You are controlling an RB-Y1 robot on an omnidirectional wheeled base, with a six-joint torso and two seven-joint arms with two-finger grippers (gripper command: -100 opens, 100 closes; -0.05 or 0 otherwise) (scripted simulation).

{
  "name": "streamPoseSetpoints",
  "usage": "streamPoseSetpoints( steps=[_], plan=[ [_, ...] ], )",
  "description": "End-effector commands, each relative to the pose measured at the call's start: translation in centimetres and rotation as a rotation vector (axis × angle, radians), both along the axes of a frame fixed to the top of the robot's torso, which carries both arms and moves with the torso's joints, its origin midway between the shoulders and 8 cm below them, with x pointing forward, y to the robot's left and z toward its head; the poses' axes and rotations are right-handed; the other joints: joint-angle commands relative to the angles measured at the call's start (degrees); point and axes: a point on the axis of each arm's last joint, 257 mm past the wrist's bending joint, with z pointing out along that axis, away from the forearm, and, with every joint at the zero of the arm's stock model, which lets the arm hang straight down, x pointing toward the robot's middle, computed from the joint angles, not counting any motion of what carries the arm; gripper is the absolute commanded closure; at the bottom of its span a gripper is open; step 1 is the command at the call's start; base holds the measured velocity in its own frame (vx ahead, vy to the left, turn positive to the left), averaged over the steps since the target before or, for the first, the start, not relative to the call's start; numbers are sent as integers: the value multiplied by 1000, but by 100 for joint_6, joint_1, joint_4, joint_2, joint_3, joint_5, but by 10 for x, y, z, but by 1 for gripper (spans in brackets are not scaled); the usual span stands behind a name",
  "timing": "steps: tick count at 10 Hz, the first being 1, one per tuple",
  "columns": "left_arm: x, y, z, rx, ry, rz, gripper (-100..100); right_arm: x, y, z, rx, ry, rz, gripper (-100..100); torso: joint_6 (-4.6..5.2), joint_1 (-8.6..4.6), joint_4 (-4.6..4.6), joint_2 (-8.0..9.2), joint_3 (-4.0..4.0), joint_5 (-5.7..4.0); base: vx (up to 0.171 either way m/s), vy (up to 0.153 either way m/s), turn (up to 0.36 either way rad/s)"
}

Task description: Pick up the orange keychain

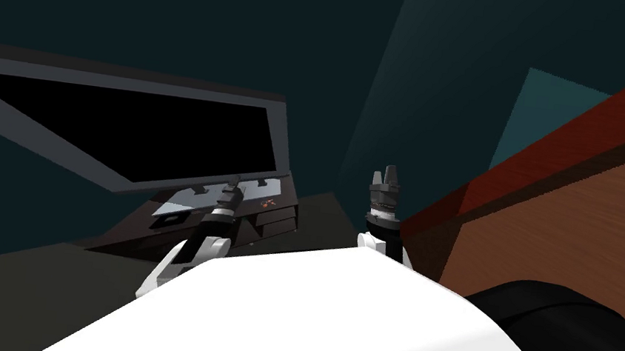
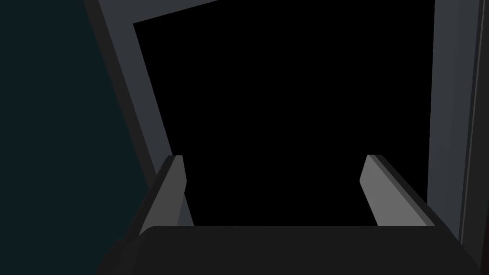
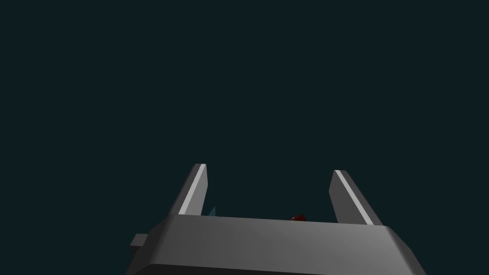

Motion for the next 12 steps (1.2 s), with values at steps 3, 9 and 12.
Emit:
streamPoseSetpoints(
  steps=[3,9,12],
  plan=[
    [15,28,-46,26,145,29,-100,0,0,0,0,0,0,0,0,21,0,1,1,4,-11,-121,-49],
    [24,79,-116,45,369,91,-100,0,0,0,0,0,0,0,0,22,-2,-10,-6,5,14,-117,-47],
    [22,116,-158,42,509,140,-100,0,0,0,0,0,0,0,-2,11,-3,-13,-8,2,38,-148,-54]
  ],
)
